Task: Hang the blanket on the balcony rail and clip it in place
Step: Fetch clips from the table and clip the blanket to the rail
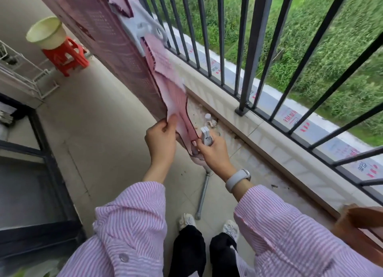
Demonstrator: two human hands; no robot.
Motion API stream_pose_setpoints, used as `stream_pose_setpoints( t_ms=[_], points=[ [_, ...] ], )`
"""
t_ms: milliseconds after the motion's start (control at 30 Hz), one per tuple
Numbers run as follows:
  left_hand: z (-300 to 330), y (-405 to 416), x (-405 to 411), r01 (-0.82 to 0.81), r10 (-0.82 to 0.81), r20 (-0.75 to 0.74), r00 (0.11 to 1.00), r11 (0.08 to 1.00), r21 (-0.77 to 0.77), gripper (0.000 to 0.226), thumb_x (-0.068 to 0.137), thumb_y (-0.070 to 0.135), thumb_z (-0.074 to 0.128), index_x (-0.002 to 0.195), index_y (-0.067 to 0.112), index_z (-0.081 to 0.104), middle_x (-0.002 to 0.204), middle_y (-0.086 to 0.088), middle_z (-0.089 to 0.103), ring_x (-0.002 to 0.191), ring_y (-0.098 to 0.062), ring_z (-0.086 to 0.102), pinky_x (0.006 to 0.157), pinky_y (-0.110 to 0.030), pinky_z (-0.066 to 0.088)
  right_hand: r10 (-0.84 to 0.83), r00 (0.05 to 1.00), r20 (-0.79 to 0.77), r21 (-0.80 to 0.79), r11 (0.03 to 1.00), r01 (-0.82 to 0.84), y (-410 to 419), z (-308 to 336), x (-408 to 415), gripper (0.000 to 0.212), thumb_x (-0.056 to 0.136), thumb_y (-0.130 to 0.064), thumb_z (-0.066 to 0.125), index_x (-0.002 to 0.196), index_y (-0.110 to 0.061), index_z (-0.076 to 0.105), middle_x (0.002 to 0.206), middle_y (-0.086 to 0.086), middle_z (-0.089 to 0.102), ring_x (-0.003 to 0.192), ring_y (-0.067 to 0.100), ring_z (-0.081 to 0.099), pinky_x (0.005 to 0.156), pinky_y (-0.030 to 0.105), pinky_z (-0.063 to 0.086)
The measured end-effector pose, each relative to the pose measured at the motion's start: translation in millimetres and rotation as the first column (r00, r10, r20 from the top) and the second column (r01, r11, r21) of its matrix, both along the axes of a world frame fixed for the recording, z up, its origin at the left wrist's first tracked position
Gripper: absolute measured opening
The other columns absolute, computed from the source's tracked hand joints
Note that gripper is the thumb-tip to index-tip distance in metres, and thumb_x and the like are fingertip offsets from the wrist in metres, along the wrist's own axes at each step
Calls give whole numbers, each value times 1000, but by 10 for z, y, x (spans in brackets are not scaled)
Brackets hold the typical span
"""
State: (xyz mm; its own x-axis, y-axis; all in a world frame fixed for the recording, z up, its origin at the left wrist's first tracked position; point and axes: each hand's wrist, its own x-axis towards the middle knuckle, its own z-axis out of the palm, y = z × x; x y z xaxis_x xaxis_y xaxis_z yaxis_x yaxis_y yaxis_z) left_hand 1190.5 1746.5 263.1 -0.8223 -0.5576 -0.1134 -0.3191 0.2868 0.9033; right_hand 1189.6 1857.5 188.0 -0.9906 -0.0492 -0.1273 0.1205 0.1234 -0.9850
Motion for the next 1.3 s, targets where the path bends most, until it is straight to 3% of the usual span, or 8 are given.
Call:
stream_pose_setpoints(
  t_ms=[133,300,467,567,733,933,1067,1300],
  points=[
    [50,-26,4,16,-16,-12,1000,1000,17,31,84,29,57,54,27,64,45,11,59,59,-17,59,82,-47,55,42,999,-23,186,982,-37,138,-149,-23,32,83,-10,57,60,-17,36,59,-8,37,55,11,36,50,19,26],
    [23,-23,53,33,-34,-36,999,999,-17,24,81,29,58,59,20,56,58,-16,41,67,-18,34,86,-44,51,84,996,-41,290,955,-68,103,-227,-86,17,84,-13,60,71,-7,48,66,-1,45,63,19,43,57,27,23],
    [66,97,121,215,-215,-7,977,976,-19,8,74,26,62,76,18,63,69,1,66,66,-7,59,70,-22,47,24,995,-92,136,991,-11,-40,-173,122,31,77,-14,58,60,-29,38,60,-10,39,58,12,39,55,22,25],
    [46,119,145,239,-241,-48,969,970,-44,30,68,31,66,93,18,58,85,5,67,84,-9,65,79,-24,50,13,998,-61,139,990,-5,-60,-178,134,35,79,-4,61,61,-26,40,61,-13,40,58,10,41,53,18,28],
    [109,227,119,-23,-62,-181,982,899,-436,21,80,16,63,64,3,62,69,-14,65,65,-26,58,60,-19,31,49,997,-52,127,991,-42,-55,-133,132,28,80,-3,60,66,-20,43,64,-14,41,58,5,41,55,15,31],
    [120,195,98,-38,-13,-133,991,927,-372,29,84,15,58,60,-2,61,68,-20,62,61,-19,45,59,-23,27,159,980,119,188,966,-180,148,-27,191,12,85,-20,55,83,-11,47,73,2,51,67,18,47,61,32,37],
    [190,125,128,34,-72,-84,994,922,-385,33,84,14,58,53,8,49,56,-7,49,59,-20,40,55,-25,25,160,962,220,168,966,-199,229,122,243,29,84,-19,59,95,-12,33,75,-6,42,62,9,43,49,17,34],
    [275,156,139,87,-108,-33,994,921,-379,29,84,18,59,58,5,58,67,-19,63,62,-21,45,59,-25,27,114,993,24,292,949,-116,164,350,234,30,81,-22,64,105,-9,53,100,4,50,89,16,45,67,21,27]
  ],
)
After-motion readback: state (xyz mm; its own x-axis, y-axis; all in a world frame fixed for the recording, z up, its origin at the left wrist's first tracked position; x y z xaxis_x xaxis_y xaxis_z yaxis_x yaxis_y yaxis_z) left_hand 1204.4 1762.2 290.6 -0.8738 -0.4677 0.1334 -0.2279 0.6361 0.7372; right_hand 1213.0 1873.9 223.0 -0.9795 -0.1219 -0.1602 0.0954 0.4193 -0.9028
